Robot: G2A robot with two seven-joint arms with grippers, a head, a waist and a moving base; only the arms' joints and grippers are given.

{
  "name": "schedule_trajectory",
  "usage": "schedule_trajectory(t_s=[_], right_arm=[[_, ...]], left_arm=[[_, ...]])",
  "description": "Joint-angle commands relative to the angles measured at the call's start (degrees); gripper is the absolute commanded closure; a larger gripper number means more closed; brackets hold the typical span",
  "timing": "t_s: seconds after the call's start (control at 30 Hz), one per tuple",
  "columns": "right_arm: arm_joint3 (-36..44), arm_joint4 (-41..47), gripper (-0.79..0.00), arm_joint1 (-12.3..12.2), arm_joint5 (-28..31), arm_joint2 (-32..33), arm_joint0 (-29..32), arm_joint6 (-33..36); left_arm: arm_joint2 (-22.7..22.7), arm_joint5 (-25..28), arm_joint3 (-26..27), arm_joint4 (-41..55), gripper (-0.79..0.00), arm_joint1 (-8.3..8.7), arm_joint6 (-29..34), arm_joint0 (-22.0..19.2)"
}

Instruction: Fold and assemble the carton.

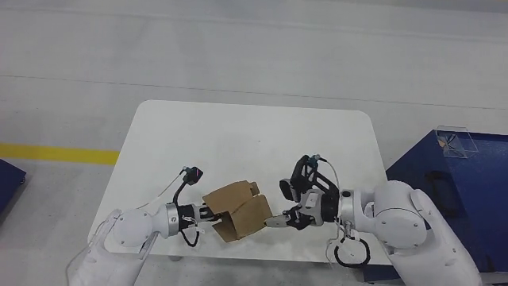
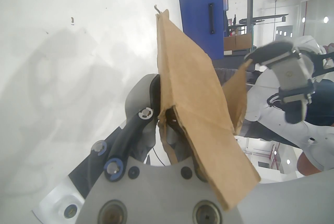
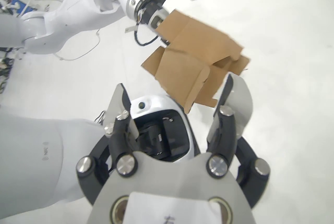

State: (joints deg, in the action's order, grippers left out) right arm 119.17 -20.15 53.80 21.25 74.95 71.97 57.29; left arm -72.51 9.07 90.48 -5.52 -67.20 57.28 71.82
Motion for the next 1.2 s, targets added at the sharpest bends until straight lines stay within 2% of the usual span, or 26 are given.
schedule_trajectory(t_s=[0.0,0.03,0.2,0.27,0.3,0.37,0.43,0.57,0.6,0.8,0.93,1.17], right_arm=[[1.0,4.4,-0.785,-0.3,0.0,4.2,3.4,-2.4],[1.1,6.7,-0.785,-0.4,0.2,5.1,4.3,-2.7],[1.1,6.7,-0.785,-0.4,0.2,5.1,4.3,-2.7],[1.0,5.5,-0.785,-0.4,-0.5,4.9,4.7,-2.9],[1.2,2.5,-0.785,-0.5,-1.5,5.0,4.7,-3.5],[0.8,-2.4,-0.785,-0.5,-3.3,5.3,5.2,-5.7],[0.3,-5.2,-0.785,-0.5,-4.6,6.1,5.7,-7.6],[-1.0,-4.8,-0.785,-0.6,-5.2,8.3,7.2,-9.4],[-1.0,-4.8,-0.785,-0.6,-5.2,8.3,7.2,-9.4],[-1.1,-5.4,-0.785,-0.6,-5.6,8.3,7.2,-10.0],[-0.8,-11.3,-0.785,-0.4,-10.0,8.0,7.4,-14.3],[-0.9,-16.7,-0.785,0.0,-13.4,5.1,6.8,-16.7]], left_arm=[[0.0,0.0,0.0,0.1,0.0,0.0,0.0,0.0],[0.0,0.0,0.0,0.1,0.0,0.0,0.0,0.0],[0.0,0.0,0.0,0.1,0.0,0.0,0.0,0.0],[-0.1,-3.9,-1.7,10.9,0.0,-0.46,0.7,0.3],[0.3,-6.6,-3.3,17.1,0.0,-0.67,4.2,-0.6],[-0.2,-11.0,-8.7,27.3,0.0,-1.12,6.8,-3.5],[1.8,-15.8,-13.9,35.5,0.0,-1.85,10.6,-5.9],[5.5,-23.6,-25.2,52.4,0.0,-3.82,17.7,-10.9],[5.8,-24.2,-26.0,53.9,0.0,-4.02,18.6,-11.4],[5.8,-24.2,-26.0,53.9,0.0,-4.02,18.6,-11.4],[6.3,-27.8,-24.1,58.7,0.0,-4.45,15.8,-10.4],[8.9,-22.7,-20.9,55.6,0.0,-4.67,17.0,-9.5]])
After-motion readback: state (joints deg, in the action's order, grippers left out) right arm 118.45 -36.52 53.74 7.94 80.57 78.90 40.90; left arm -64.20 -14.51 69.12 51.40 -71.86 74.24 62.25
